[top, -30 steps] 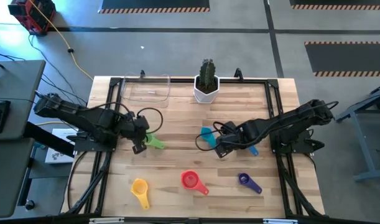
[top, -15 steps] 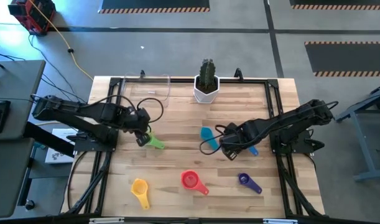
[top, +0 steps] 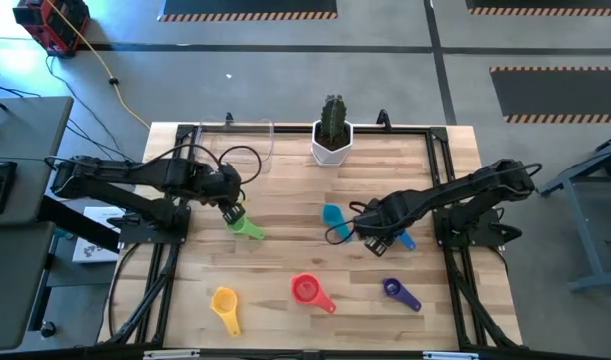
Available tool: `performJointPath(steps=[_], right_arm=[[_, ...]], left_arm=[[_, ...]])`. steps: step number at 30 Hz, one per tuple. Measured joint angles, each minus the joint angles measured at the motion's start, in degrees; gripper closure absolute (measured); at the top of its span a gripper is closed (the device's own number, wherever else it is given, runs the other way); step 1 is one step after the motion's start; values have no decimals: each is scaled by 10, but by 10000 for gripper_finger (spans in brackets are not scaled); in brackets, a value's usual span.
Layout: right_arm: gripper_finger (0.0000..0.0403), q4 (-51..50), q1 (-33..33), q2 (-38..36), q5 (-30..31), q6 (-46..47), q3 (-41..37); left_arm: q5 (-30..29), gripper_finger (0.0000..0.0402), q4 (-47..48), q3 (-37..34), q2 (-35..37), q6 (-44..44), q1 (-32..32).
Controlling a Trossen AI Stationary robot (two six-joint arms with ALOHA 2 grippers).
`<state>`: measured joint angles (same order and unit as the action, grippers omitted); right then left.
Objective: Nest measuring cups in basket
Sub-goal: Stack the dark blue measuring cup on the pink measuring cup
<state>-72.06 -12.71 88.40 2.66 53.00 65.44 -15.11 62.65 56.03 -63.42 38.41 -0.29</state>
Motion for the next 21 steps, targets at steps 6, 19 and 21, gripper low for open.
performJointPath(steps=[6,19,21], right_arm=[[268,56,0,0,-14,-38,-41],[268,144,0,0,-19,-47,-131],[269,150,0,0,-16,-45,-139]], left_arm=[[0,316,0,0,0,5,-6],[0,316,0,0,0,20,-6],[0,316,0,0,0,21,-6]])
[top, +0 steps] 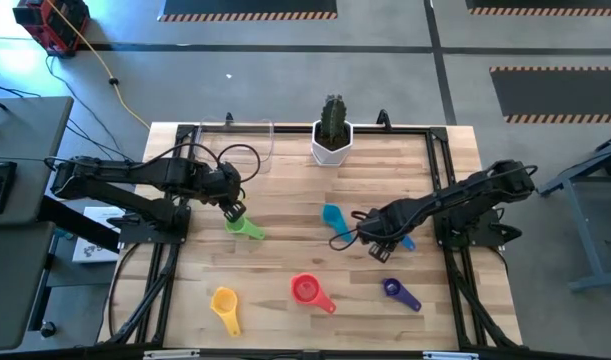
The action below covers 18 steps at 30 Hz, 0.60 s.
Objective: Nest measuring cups in basket
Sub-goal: Stack the dark blue measuring cup on the pink measuring cup
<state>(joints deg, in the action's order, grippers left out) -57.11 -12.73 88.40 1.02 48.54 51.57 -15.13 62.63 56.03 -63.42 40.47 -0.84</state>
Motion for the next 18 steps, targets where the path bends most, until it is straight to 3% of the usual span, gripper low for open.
performJointPath(steps=[5,12,18], right_arm=[[296,4,0,0,15,16,-5],[394,10,0,0,18,46,-5],[399,7,0,0,19,80,4]], left_arm=[[-2,316,0,0,0,0,0],[-4,316,0,0,0,0,0],[-4,316,0,0,0,-1,0]])
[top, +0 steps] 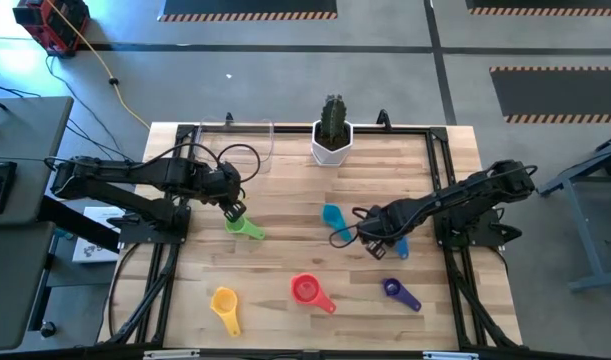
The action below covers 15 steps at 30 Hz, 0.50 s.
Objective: Nest measuring cups in basket
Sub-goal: Stack the dark blue measuring cup on the pink measuring cup
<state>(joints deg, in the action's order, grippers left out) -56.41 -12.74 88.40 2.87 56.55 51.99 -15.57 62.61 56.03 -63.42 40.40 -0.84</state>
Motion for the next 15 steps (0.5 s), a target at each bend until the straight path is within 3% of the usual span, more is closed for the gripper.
performJointPath(steps=[15], right_arm=[[402,1,-1,0,11,21,50]], left_arm=[[0,316,0,0,0,-1,0]])
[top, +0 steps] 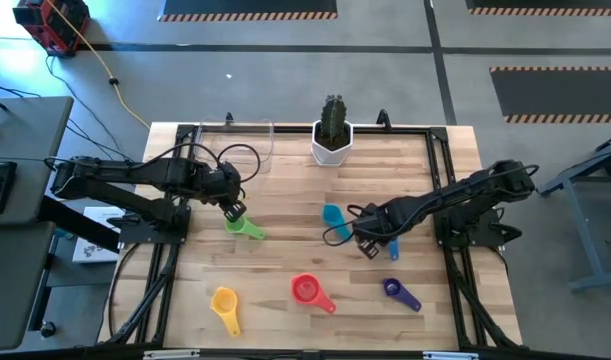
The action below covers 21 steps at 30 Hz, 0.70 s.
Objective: Nest measuring cups in basket
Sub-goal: Stack the dark blue measuring cup on the pink measuring cup
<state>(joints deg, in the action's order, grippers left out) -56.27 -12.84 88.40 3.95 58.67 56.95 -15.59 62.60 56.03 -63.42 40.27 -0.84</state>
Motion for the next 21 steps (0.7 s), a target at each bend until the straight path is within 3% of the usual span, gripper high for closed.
performJointPath(steps=[21], right_arm=[[403,0,-25,0,73,8,147]], left_arm=[[0,316,0,0,0,-20,0]])
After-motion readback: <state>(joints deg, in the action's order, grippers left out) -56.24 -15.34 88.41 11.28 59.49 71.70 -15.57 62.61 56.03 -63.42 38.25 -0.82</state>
